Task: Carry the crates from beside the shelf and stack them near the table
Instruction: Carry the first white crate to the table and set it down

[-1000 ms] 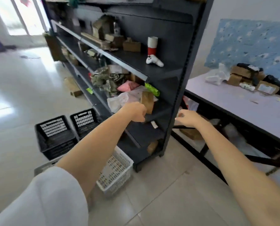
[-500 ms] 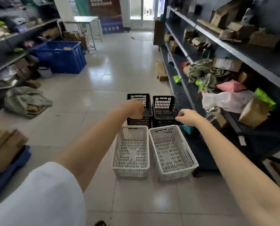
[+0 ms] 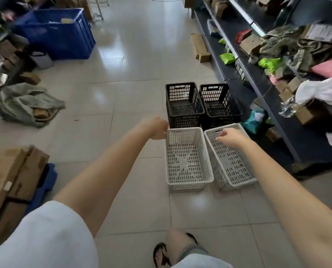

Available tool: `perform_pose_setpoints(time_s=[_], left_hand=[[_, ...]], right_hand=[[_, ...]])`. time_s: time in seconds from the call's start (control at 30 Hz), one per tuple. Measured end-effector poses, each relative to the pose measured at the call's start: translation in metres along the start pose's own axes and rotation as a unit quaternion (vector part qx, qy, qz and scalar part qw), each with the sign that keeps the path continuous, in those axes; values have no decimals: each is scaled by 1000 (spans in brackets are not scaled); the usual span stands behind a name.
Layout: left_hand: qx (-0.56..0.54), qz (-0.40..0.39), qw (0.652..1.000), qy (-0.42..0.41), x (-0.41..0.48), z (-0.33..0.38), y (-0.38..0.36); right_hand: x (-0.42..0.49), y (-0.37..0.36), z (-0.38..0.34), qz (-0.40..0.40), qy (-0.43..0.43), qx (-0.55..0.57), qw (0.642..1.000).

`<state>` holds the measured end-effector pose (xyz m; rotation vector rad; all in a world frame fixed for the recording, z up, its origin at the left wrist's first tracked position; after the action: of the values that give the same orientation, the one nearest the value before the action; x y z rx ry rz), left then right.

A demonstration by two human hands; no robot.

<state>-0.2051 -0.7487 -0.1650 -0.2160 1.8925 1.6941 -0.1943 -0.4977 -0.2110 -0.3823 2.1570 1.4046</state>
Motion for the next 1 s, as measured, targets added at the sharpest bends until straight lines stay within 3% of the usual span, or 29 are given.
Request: perform_pose_setpoints(time_s=[0.33,0.63,0.83,1.0], left_hand=[[20,-46,996,-76,142,-77,10],[106,-97,974,-175,273,-90,42],[160,-114,947,-252,379,-69,47],[227,-147,912,-308,463,-49,30]], right_hand=[[117,-35,-34,-1,-101,52,993],[161,-37,-25,18,-227,170,959],[200,-75,-1,-3,-312,239,920],[229,-119,6,3,-402,313,861]])
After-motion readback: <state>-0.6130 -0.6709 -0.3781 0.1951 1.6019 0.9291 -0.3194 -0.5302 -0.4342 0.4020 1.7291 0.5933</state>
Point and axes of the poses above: each hand's wrist, its own x-axis towards the middle knuckle, its own y-axis out of the back of the hand, z = x × y, the point moved 6 cm from there along x, towards the middle knuckle, and after that the axes turned 5 degrees about -z, right-handed, at the moved point
